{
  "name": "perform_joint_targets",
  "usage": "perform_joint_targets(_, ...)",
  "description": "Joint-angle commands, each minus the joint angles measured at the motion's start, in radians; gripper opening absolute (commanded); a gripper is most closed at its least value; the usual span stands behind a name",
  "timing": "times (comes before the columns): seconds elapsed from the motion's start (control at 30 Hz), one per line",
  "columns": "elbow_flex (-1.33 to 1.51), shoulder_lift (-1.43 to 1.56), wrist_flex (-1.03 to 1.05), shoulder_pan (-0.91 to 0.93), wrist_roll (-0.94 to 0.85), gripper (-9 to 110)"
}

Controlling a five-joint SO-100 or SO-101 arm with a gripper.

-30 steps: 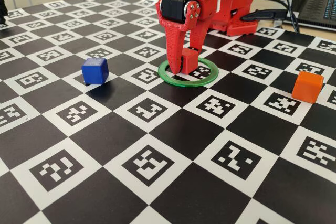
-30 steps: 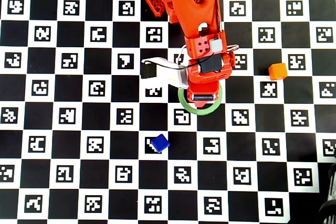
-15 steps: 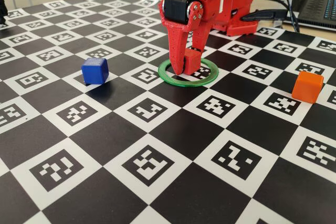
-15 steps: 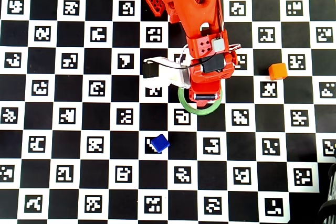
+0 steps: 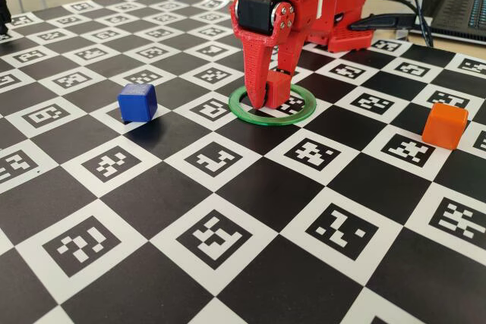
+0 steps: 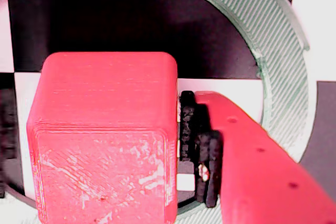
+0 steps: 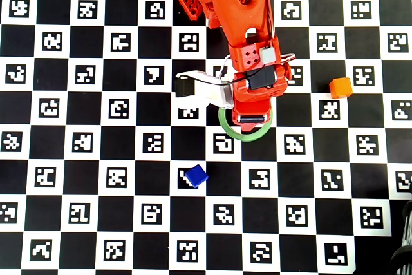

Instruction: Grab the red cube then put it in the green circle then put the blue cube on top and finally the orange cube on top

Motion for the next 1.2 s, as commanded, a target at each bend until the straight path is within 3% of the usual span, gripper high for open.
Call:
perform_joint_targets(0.0, -0.009, 0.011, -0.014, -0.017, -0.006, 27)
perform_joint_targets(0.33, -0.031, 0.078, 0.048, 0.005, -0.014, 33)
perform_joint_targets(0.9, -0.451, 0.236, 0.522, 0.106, -0.086, 34)
perform_joint_targets(1.17, -0.543, 0.239, 0.601, 0.146, -0.118, 34)
